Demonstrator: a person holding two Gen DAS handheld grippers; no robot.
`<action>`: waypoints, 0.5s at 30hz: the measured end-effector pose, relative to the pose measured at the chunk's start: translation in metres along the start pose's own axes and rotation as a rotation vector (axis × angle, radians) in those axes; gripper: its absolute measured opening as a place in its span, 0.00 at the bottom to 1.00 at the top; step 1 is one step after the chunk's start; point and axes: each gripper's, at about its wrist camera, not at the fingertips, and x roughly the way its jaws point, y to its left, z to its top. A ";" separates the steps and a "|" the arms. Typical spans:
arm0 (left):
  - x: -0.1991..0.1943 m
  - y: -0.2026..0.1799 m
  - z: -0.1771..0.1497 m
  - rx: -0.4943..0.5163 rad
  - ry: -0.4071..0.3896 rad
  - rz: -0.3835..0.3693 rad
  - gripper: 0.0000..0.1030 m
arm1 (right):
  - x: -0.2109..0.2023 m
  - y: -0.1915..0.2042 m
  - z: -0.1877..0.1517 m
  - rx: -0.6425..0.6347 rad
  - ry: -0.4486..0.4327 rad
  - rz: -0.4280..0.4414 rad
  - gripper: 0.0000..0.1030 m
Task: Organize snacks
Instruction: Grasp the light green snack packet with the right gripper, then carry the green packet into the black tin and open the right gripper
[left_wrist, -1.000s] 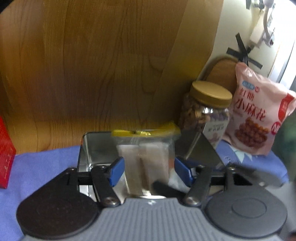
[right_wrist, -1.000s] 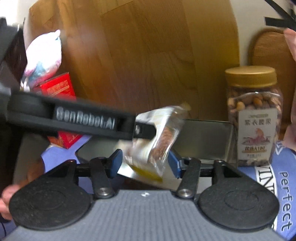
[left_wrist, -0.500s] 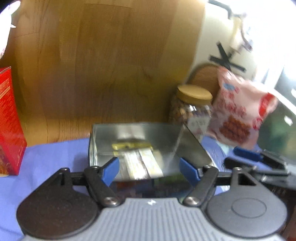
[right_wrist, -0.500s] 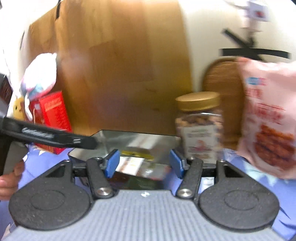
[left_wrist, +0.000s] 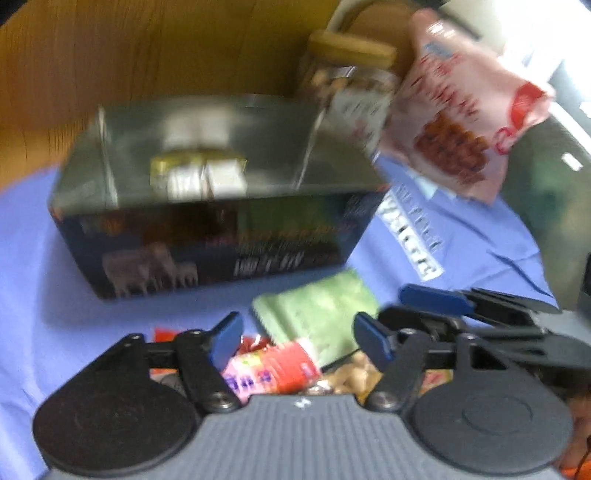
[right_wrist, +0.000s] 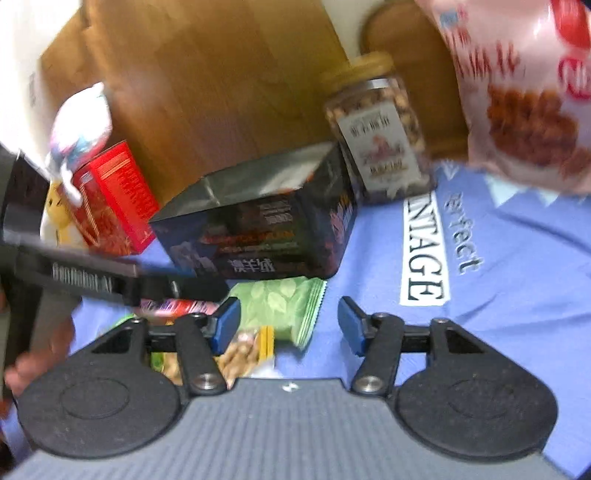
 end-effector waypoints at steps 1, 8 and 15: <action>0.001 0.002 -0.004 -0.006 0.003 -0.012 0.60 | 0.007 -0.004 0.002 0.031 0.028 0.002 0.47; -0.008 -0.004 -0.018 -0.003 0.007 -0.111 0.54 | 0.007 0.006 -0.023 0.036 0.053 0.061 0.29; -0.032 -0.015 -0.022 0.015 -0.073 -0.143 0.49 | -0.009 0.017 -0.024 0.013 -0.027 0.024 0.21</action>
